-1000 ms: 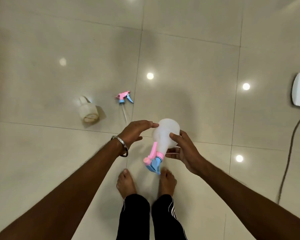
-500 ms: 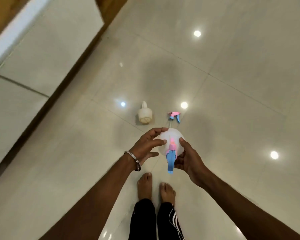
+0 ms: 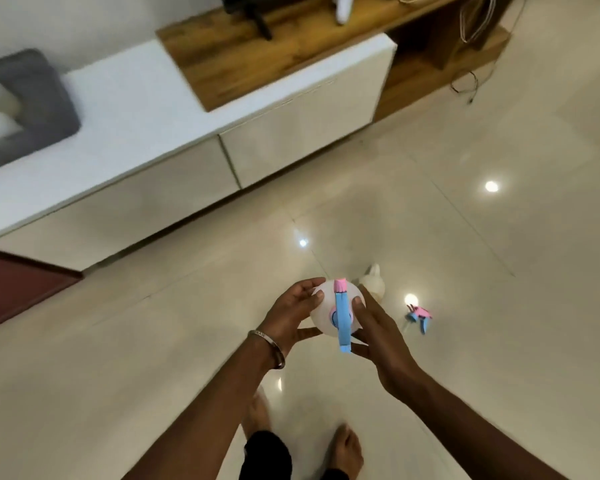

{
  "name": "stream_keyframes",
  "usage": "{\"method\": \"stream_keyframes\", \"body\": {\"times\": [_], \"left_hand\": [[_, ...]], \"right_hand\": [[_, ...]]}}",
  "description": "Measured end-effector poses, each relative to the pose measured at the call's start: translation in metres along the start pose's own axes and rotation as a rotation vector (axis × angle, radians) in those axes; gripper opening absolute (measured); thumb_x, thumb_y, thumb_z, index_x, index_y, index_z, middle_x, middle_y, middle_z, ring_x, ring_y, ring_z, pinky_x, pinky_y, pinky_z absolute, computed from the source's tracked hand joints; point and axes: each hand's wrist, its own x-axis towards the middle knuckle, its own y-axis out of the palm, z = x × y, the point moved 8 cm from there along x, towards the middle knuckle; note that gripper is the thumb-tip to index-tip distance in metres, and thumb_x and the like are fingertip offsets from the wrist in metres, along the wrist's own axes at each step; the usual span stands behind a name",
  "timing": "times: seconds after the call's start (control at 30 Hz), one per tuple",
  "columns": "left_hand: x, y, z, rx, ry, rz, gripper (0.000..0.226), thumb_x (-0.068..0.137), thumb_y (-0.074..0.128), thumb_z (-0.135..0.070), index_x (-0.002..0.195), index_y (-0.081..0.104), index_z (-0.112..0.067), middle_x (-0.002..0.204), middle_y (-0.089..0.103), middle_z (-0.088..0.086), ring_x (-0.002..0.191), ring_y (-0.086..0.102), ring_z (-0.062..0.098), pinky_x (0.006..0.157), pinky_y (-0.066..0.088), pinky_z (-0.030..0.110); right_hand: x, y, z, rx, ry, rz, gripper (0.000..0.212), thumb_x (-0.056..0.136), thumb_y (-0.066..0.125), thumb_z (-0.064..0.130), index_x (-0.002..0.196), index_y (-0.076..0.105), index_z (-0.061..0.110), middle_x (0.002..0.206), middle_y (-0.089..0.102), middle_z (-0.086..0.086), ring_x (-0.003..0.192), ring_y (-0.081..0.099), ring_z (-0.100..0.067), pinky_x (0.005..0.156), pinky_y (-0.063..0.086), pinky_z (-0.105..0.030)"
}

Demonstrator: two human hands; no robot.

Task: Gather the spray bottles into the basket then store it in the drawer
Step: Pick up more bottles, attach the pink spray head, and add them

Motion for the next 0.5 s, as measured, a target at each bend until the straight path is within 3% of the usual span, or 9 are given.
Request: {"method": "stream_keyframes", "body": {"times": [0.07, 0.17, 0.5], "left_hand": [[-0.010, -0.031, -0.019, -0.046, 0.026, -0.074, 0.025, 0.090, 0.064, -0.031, 0.114, 0.065, -0.032, 0.126, 0.064, 0.002, 0.117, 0.060, 0.024, 0.088, 0.057, 0.043], [-0.024, -0.083, -0.049, -0.095, 0.067, -0.202, 0.029, 0.088, 0.066, -0.035, 0.116, 0.063, -0.028, 0.125, 0.064, 0.004, 0.115, 0.061, 0.022, 0.082, 0.058, 0.041], [-0.055, -0.265, -0.160, -0.187, 0.170, -0.420, 0.028, 0.086, 0.066, -0.040, 0.105, 0.066, -0.020, 0.119, 0.066, 0.004, 0.110, 0.063, 0.021, 0.079, 0.060, 0.041]], "right_hand": [[0.007, 0.033, 0.022, -0.046, -0.040, 0.030, 0.066, 0.085, 0.053, 0.065, 0.146, 0.042, 0.043, 0.139, 0.058, 0.010, 0.123, 0.059, -0.012, 0.094, 0.057, -0.040], [0.022, 0.086, 0.051, -0.093, -0.094, 0.064, 0.050, 0.092, 0.054, 0.057, 0.140, 0.051, 0.043, 0.139, 0.058, 0.014, 0.124, 0.058, -0.008, 0.102, 0.052, -0.044], [0.077, 0.290, 0.136, -0.164, -0.158, 0.169, 0.040, 0.096, 0.052, 0.049, 0.132, 0.061, 0.034, 0.128, 0.066, 0.009, 0.119, 0.062, -0.012, 0.094, 0.058, -0.039]]}}
